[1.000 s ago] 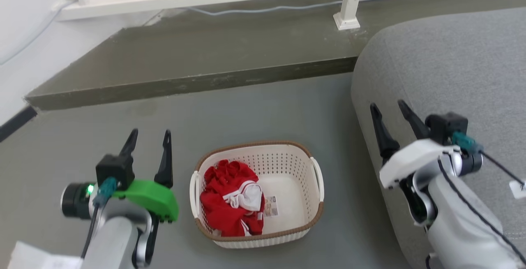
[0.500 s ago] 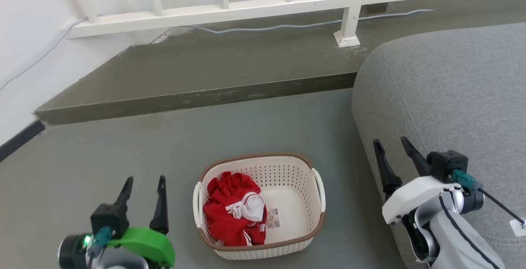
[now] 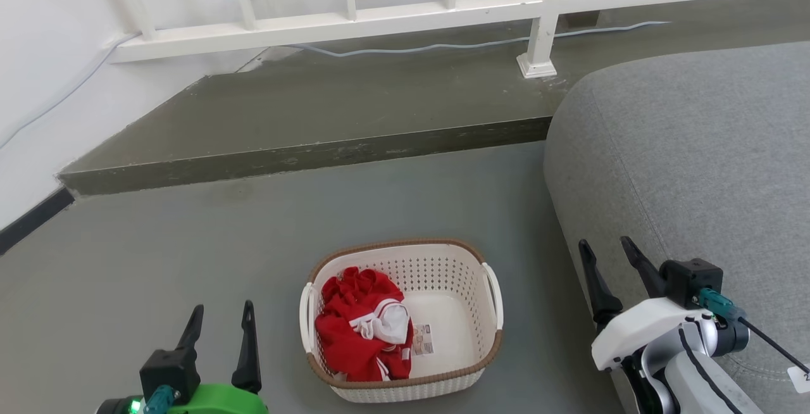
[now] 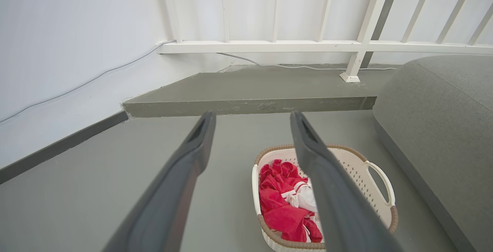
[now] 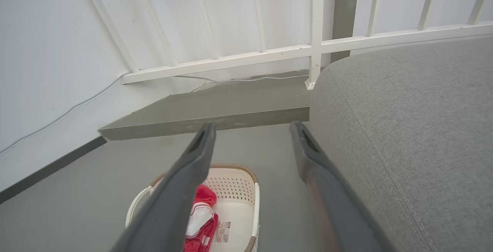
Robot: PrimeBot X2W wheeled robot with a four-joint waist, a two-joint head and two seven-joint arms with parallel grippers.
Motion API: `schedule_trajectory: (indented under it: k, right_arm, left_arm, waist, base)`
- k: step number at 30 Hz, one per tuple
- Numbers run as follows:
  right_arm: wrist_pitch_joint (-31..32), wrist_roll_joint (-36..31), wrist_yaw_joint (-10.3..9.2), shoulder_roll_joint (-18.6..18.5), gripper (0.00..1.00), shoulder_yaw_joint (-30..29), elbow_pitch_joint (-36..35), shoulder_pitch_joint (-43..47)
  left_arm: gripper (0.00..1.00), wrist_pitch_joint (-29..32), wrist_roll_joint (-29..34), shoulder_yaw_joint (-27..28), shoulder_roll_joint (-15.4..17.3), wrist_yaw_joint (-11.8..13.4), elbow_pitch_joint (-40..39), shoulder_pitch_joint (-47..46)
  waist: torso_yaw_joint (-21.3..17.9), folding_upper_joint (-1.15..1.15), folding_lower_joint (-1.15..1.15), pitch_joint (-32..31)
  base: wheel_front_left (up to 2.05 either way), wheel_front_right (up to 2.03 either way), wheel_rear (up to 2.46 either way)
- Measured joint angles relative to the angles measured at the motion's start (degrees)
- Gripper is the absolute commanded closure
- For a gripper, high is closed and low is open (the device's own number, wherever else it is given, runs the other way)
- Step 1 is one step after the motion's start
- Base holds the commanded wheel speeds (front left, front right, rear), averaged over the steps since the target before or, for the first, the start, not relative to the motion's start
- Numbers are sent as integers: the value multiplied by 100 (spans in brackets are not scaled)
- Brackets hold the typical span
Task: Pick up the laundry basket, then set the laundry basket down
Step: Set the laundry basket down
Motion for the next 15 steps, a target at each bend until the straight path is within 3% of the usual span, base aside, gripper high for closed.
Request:
schedule_trajectory:
  k: [15]
  right_arm:
    - [0,-256,-1,-21,0,-35,-120,133]
  left_arm:
    - [0,0,275,90,-86,24,-291,251]
  waist:
    - [35,0,0,5]
  base:
    - [0,0,0]
